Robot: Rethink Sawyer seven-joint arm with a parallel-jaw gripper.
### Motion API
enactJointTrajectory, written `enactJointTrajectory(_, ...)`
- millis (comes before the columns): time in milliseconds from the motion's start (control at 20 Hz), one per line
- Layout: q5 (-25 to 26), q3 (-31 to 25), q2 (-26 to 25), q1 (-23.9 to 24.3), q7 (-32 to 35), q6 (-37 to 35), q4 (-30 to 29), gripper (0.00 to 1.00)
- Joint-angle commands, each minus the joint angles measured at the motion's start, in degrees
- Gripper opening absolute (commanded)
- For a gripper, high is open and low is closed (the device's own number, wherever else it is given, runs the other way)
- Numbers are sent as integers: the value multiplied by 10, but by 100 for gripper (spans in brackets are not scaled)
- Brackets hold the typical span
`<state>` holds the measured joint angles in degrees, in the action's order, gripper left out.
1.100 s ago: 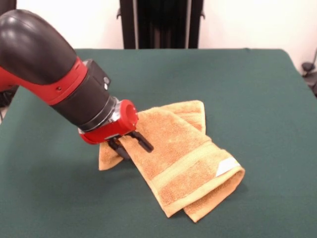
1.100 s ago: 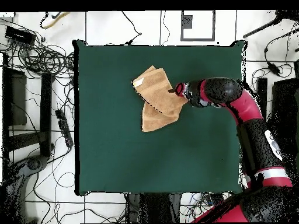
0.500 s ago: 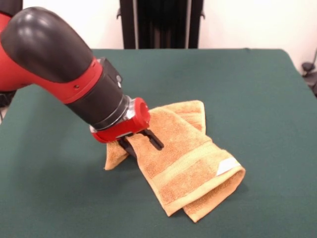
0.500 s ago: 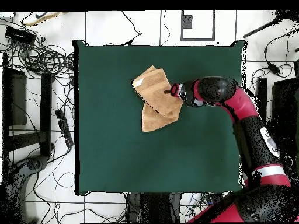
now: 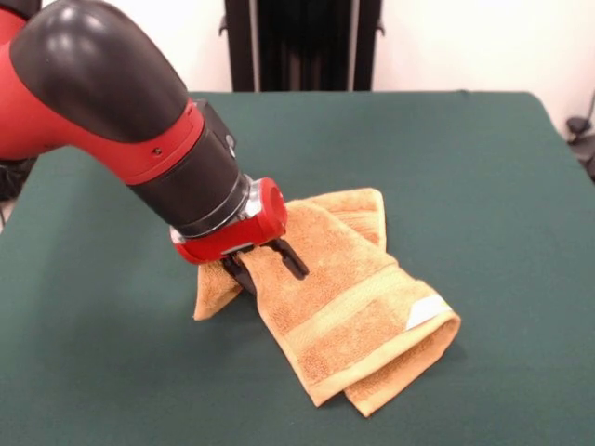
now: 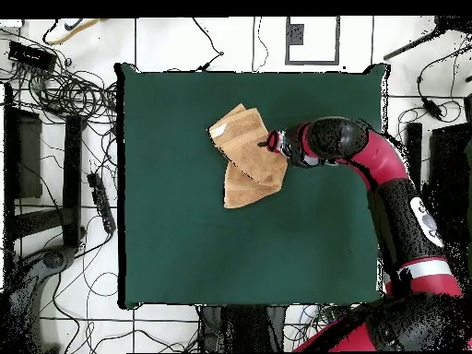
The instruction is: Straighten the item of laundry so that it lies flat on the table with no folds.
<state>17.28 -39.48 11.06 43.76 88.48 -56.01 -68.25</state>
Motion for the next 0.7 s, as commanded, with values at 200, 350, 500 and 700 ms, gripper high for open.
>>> enactJointTrajectory(200, 6, -5, -12, -44, -56, -27, -14, 0)
enactJointTrajectory(350, 6, -3, -11, -45, -53, -31, -13, 0)
enactJointTrajectory(500, 2, -14, -10, -46, -74, -45, -6, 0)
enactJointTrajectory(700, 0, -12, 0, -47, -79, -69, -2, 0)
